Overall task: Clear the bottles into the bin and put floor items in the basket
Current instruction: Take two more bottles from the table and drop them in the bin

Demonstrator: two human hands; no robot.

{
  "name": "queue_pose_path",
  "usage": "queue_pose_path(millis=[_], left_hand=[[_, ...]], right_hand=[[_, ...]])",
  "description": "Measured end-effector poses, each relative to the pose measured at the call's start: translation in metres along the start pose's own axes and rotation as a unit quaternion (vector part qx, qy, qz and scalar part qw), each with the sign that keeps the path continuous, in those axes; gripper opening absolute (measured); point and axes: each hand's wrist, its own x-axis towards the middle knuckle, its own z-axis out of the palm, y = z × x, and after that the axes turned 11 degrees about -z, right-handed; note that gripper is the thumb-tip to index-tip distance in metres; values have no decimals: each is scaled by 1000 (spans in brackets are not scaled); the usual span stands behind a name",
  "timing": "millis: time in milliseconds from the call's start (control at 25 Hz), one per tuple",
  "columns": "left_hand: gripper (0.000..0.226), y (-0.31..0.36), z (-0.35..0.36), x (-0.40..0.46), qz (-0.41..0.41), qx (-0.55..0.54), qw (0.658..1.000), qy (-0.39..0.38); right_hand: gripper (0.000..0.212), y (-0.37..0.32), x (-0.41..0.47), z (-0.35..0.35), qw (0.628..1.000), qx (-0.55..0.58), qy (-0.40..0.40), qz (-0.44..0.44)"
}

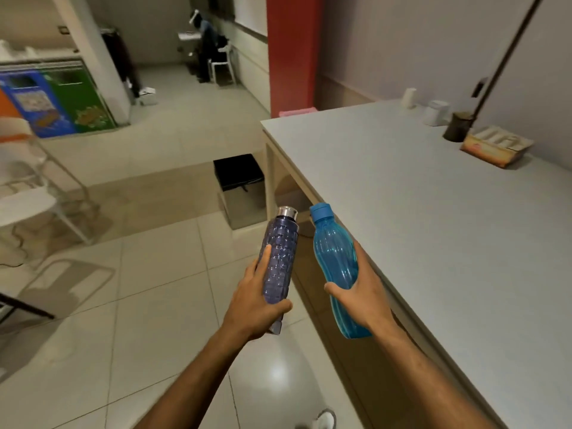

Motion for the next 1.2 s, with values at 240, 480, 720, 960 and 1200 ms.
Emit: queue_pose_path(millis=[240,480,720,960,1200], left_hand=[[121,11,-19,87,-52,-36,997,48],[124,3,-29,138,-93,-26,991,89],[123,-29,-55,205,-116,-27,988,101],[124,-63,-88,314,-108,-41,991,73],[122,-87,-153,426,-82,-61,991,84]], right_hand=[[100,7,122,11,996,22,-66,-53],[103,14,196,45,991,36,-113,-67],[108,21,260,90,986,54,-146,-52],[110,12,345,148,987,39,-147,-56],[110,-10,456,212,990,55,-120,-44]])
